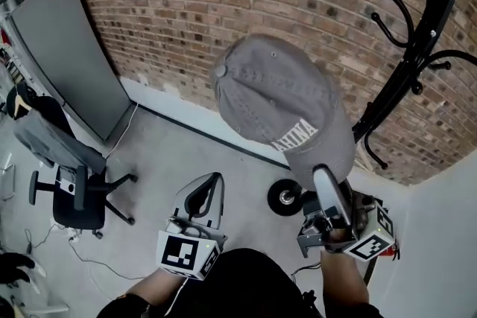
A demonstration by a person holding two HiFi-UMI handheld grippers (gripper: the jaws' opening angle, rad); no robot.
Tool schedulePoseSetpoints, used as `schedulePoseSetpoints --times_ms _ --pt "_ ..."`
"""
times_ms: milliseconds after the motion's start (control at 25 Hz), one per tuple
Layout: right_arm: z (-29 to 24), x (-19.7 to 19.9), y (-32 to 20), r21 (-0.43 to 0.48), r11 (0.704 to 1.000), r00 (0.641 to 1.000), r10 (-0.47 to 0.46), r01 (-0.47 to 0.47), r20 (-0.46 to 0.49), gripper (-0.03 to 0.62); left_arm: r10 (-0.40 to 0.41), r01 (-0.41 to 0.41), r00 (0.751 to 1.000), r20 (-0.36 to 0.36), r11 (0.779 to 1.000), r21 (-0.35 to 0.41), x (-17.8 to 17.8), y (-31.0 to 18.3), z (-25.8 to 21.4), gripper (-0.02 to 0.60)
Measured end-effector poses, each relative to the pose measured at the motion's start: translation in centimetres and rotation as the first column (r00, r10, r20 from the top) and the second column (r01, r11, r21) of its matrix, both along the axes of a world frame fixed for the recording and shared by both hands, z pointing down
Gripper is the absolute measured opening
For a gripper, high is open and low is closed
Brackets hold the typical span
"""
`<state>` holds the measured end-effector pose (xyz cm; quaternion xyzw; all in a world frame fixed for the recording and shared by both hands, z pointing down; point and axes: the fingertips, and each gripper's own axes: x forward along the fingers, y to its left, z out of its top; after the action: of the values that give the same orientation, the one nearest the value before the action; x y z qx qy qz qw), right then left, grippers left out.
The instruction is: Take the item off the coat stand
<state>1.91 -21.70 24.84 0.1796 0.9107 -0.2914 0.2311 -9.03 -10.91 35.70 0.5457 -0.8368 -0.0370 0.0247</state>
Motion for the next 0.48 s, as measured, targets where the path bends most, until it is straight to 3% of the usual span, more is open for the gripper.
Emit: schedulePoseSetpoints --times_ms 280,480 --pt "14.6 1.9 1.4 -0.209 0.972 0.952 0.04 -0.107 -0.302 0.029 0.011 -0.025 0.994 -0.107 0.991 -0.128 0.2 2.4 7.8 0.026" --pt "20.9 4.1 2.5 -0.238 0.947 0.885 0.089 -0.218 -0.457 0.029 0.051 -0.078 0.989 -0.142 0.978 -0.192 0.1 2.7 11.7 0.026"
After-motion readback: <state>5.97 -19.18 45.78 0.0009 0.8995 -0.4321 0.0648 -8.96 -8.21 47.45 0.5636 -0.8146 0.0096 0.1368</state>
